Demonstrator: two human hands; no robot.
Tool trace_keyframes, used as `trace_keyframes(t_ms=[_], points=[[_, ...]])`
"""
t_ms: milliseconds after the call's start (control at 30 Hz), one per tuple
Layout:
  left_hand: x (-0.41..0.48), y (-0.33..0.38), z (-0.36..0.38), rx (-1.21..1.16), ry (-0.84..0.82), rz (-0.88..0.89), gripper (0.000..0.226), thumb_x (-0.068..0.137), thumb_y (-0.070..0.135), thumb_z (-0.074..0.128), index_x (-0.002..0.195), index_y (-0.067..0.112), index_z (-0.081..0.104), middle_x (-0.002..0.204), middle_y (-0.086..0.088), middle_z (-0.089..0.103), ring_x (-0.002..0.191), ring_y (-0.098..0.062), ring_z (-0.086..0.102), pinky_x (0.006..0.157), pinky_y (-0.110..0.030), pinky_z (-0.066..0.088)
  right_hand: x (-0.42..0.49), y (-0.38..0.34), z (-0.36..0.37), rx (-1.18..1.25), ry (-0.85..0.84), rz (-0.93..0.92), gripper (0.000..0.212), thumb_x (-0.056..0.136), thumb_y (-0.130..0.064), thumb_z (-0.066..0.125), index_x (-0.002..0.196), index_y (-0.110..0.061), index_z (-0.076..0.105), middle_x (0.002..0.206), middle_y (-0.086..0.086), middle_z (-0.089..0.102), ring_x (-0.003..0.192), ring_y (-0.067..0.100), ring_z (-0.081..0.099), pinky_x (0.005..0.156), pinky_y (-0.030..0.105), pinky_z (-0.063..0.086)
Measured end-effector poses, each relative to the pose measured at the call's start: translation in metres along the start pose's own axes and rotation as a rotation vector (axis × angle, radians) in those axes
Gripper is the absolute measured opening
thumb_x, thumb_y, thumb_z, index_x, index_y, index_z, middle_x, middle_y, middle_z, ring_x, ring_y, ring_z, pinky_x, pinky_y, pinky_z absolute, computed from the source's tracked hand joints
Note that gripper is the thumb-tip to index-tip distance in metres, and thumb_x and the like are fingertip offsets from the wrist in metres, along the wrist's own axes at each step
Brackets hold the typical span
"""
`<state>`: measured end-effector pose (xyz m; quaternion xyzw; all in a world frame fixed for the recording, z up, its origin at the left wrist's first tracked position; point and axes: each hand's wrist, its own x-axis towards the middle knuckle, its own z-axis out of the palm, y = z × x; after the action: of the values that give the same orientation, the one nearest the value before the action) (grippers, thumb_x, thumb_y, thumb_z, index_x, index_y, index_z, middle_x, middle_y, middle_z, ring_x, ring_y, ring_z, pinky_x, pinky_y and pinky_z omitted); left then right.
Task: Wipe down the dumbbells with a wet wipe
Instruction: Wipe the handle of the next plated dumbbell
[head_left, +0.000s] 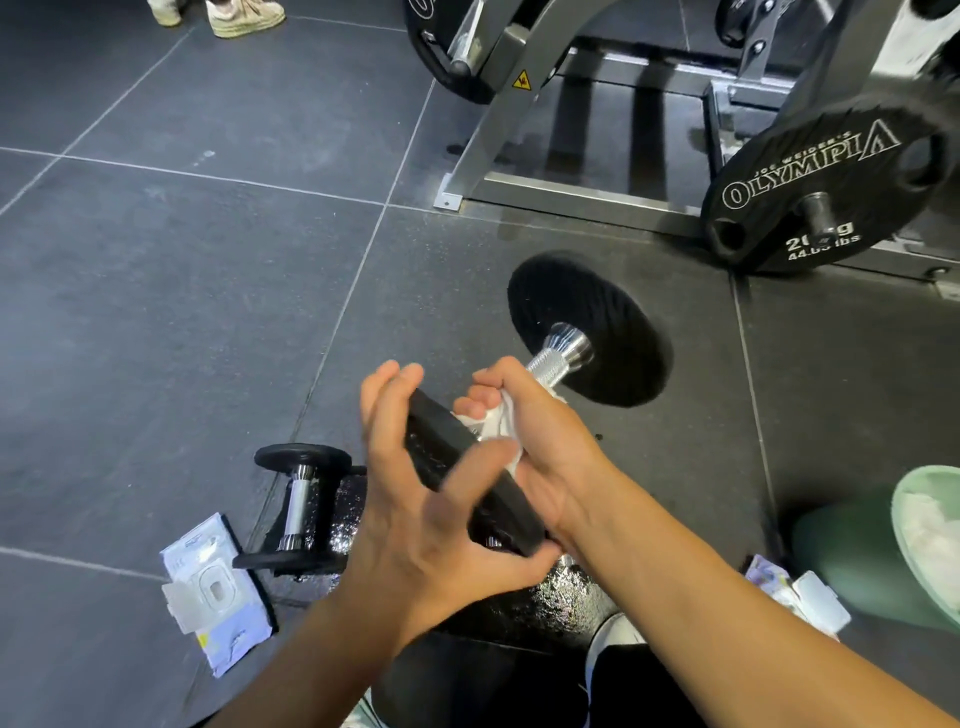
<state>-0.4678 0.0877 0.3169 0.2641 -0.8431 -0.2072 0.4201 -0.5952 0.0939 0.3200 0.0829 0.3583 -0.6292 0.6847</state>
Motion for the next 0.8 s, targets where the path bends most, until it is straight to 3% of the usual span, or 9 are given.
trace_keyframes(t_ms=[67, 233, 333, 400, 500, 567, 667, 733, 800], points=[[-0.006, -0.006, 0.004, 0.126, -0.010, 0.226, 0.073, 0.063, 0.051, 0.088, 0.119, 0.023, 0.049, 0.144, -0.023, 0.030, 0.131, -0.064, 0.043, 0.109, -0.068, 0.042, -0.002, 0.001, -0.001, 0.064, -0.027, 0.068, 0.035, 0.091, -0.015, 0.056, 0.065, -0.021, 0.034, 0.063, -0.002, 0.037, 0.055, 0.012, 0.040, 0.068, 0.025, 0.041], [-0.001, -0.007, -0.001, -0.289, 0.043, -0.204, 0.083, 0.067, 0.061, 0.078, 0.130, 0.020, 0.042, 0.147, -0.007, 0.034, 0.123, -0.021, 0.050, 0.099, -0.020, 0.043, -0.013, -0.007, 0.005, 0.035, -0.082, -0.005, 0.038, 0.089, -0.011, 0.056, 0.057, -0.019, 0.037, 0.058, -0.001, 0.036, 0.053, 0.014, 0.041, 0.079, 0.028, 0.042], [0.012, 0.006, -0.015, -0.994, 0.059, -0.855, 0.078, 0.054, 0.054, 0.086, 0.124, 0.043, 0.055, 0.112, 0.000, 0.058, 0.095, -0.012, 0.064, 0.081, -0.030, 0.056, -0.021, -0.017, 0.008, 0.009, -0.152, -0.108, 0.051, 0.096, -0.009, 0.045, 0.047, -0.021, 0.041, 0.042, -0.004, 0.036, 0.039, 0.011, 0.042, 0.071, 0.026, 0.043], [0.019, 0.008, -0.021, -1.377, 0.029, -1.281, 0.060, 0.055, 0.061, 0.085, 0.104, 0.029, 0.075, 0.090, -0.005, 0.072, 0.081, -0.020, 0.075, 0.066, -0.044, 0.063, -0.022, -0.023, 0.008, 0.027, -0.243, -0.156, 0.045, 0.091, -0.008, 0.049, 0.049, -0.022, 0.043, 0.043, -0.008, 0.036, 0.039, 0.008, 0.040, 0.062, 0.025, 0.043], [0.016, 0.006, -0.026, -1.670, -0.202, -1.615, 0.088, 0.071, 0.079, 0.067, 0.114, 0.004, 0.078, 0.117, -0.024, 0.072, 0.109, -0.047, 0.069, 0.091, -0.083, 0.045, -0.019, -0.029, 0.004, 0.054, -0.302, -0.189, 0.035, 0.084, -0.012, 0.056, 0.053, -0.023, 0.045, 0.046, -0.008, 0.037, 0.041, 0.006, 0.036, 0.055, 0.023, 0.041], [0.010, 0.006, -0.024, -1.777, -0.256, -1.634, 0.098, 0.073, 0.085, 0.062, 0.122, 0.001, 0.076, 0.131, -0.027, 0.068, 0.120, -0.055, 0.061, 0.103, -0.089, 0.029, -0.018, -0.032, 0.004, 0.055, -0.288, -0.191, 0.031, 0.083, -0.016, 0.057, 0.054, -0.020, 0.049, 0.047, -0.009, 0.038, 0.041, 0.006, 0.035, 0.054, 0.022, 0.040], [0.011, 0.009, -0.018, -1.673, -0.099, -1.504, 0.086, 0.066, 0.077, 0.073, 0.114, 0.005, 0.077, 0.108, -0.017, 0.076, 0.107, -0.044, 0.070, 0.088, -0.079, 0.050, -0.015, -0.038, 0.005, 0.070, -0.205, -0.205, 0.026, 0.079, -0.021, 0.065, 0.061, -0.018, 0.047, 0.049, -0.007, 0.037, 0.051, 0.009, 0.031, 0.058, 0.022, 0.040], [0.013, 0.011, -0.015, -1.379, 0.087, -1.268, 0.082, 0.045, 0.063, 0.093, 0.111, 0.022, 0.069, 0.093, -0.004, 0.073, 0.088, -0.024, 0.075, 0.072, -0.054, 0.062, -0.007, -0.040, 0.003, 0.076, -0.087, -0.259, 0.030, 0.083, -0.020, 0.065, 0.063, -0.020, 0.044, 0.050, -0.006, 0.034, 0.054, 0.010, 0.028, 0.059, 0.022, 0.036], [0.005, 0.010, -0.011, -0.903, 0.026, -0.850, 0.087, 0.042, 0.047, 0.095, 0.118, 0.038, 0.056, 0.110, 0.006, 0.066, 0.097, -0.015, 0.069, 0.084, -0.041, 0.058, -0.001, -0.040, 0.001, 0.111, 0.025, -0.328, 0.033, 0.087, -0.018, 0.066, 0.063, -0.022, 0.043, 0.054, -0.007, 0.031, 0.058, 0.010, 0.024, 0.059, 0.024, 0.031]])
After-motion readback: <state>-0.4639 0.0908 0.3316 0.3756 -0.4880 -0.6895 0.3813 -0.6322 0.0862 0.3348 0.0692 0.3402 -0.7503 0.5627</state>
